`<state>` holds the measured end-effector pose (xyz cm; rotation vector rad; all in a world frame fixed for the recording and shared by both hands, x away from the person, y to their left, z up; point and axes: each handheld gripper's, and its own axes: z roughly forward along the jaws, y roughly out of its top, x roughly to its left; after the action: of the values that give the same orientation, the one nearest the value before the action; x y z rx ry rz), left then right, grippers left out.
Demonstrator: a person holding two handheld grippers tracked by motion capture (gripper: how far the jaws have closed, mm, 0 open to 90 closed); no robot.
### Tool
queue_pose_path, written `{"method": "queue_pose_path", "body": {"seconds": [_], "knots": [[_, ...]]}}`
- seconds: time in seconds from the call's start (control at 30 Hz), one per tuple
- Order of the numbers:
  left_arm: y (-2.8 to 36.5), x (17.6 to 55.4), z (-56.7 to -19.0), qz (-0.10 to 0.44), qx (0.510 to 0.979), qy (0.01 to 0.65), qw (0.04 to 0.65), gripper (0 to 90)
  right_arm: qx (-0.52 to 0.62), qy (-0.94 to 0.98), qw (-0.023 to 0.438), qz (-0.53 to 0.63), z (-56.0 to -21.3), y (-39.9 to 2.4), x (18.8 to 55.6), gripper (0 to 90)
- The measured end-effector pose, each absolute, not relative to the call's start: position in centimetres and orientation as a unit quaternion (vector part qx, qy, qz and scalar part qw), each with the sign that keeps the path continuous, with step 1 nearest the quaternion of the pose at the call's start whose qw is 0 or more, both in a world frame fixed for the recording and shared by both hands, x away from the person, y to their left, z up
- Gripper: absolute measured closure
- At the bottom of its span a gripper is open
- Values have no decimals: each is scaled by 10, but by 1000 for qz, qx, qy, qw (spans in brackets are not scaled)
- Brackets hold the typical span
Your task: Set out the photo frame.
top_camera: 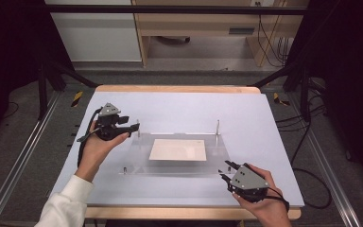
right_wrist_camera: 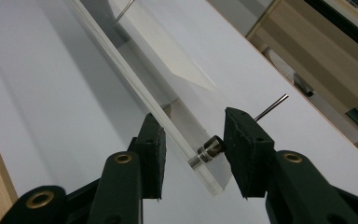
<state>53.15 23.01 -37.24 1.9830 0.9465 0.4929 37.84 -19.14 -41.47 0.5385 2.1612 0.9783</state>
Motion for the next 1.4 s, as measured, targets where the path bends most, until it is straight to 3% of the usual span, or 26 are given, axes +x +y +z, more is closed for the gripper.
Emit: {"method": "queue_pose_path", "body": {"seconds": [0.27, 0.83, 1.4], "knots": [[228, 504, -347, 208, 791, 345, 461, 294, 224, 834, 332, 379, -396, -191, 390, 615], [218, 469, -305, 213, 806, 293, 469, 328, 243, 837, 309, 382, -376, -192, 405, 614], [213, 452, -292, 223, 820, 250, 464, 381, 253, 830, 311, 389, -358, -191, 421, 595]]}}
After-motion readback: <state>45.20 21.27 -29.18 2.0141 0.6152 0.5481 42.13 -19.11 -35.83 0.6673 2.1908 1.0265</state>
